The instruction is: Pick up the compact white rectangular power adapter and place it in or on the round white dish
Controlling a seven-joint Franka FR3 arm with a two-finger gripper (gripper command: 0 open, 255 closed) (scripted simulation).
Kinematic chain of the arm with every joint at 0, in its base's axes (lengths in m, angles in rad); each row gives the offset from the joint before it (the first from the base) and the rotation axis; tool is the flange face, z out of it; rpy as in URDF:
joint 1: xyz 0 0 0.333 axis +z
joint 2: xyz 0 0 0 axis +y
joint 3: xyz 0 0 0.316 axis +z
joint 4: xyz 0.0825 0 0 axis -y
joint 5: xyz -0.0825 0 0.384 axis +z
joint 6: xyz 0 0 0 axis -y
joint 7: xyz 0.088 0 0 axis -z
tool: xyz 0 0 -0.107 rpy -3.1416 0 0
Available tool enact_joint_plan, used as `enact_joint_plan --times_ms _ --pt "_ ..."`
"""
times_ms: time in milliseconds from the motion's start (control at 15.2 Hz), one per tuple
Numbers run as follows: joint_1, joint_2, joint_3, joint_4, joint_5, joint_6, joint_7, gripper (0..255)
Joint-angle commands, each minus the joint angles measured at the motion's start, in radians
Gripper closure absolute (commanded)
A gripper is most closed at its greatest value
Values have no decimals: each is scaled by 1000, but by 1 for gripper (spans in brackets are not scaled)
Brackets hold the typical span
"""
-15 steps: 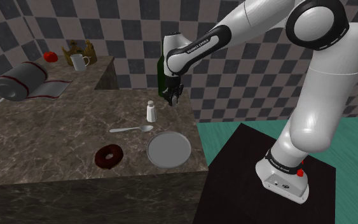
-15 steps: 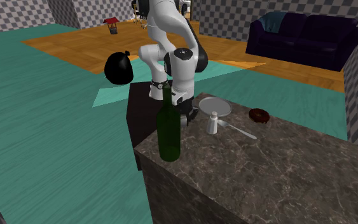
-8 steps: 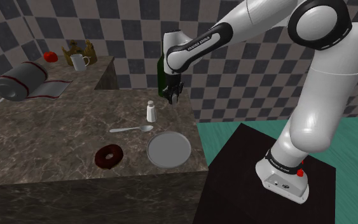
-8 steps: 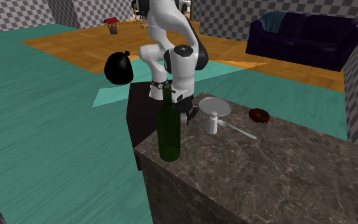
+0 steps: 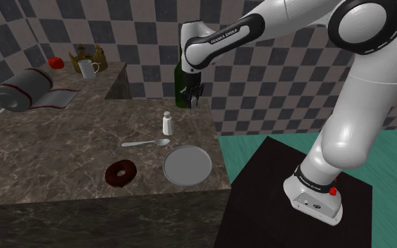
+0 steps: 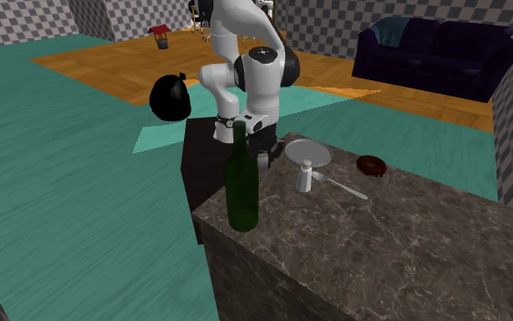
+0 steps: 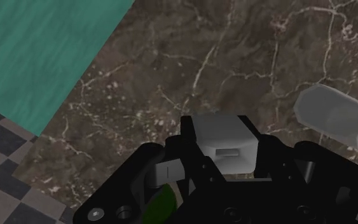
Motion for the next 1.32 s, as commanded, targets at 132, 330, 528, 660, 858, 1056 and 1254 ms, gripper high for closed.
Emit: enact_joint_plan --times_ms 132,330,528,660,858,1056,1254 --pt "-1 -20 0 32 1 -52 0 255" --pt "-1 -33 0 56 2 -89 0 255" --pt "10 -60 9 49 4 -109 19 255" --pt "31 -98 28 3 8 -100 57 255" --pt "63 -150 59 -57 17 -90 116 255" --pt "95 -194 92 -106 28 -83 177 255" --pt "128 -232 128 -144 41 -79 239 255"
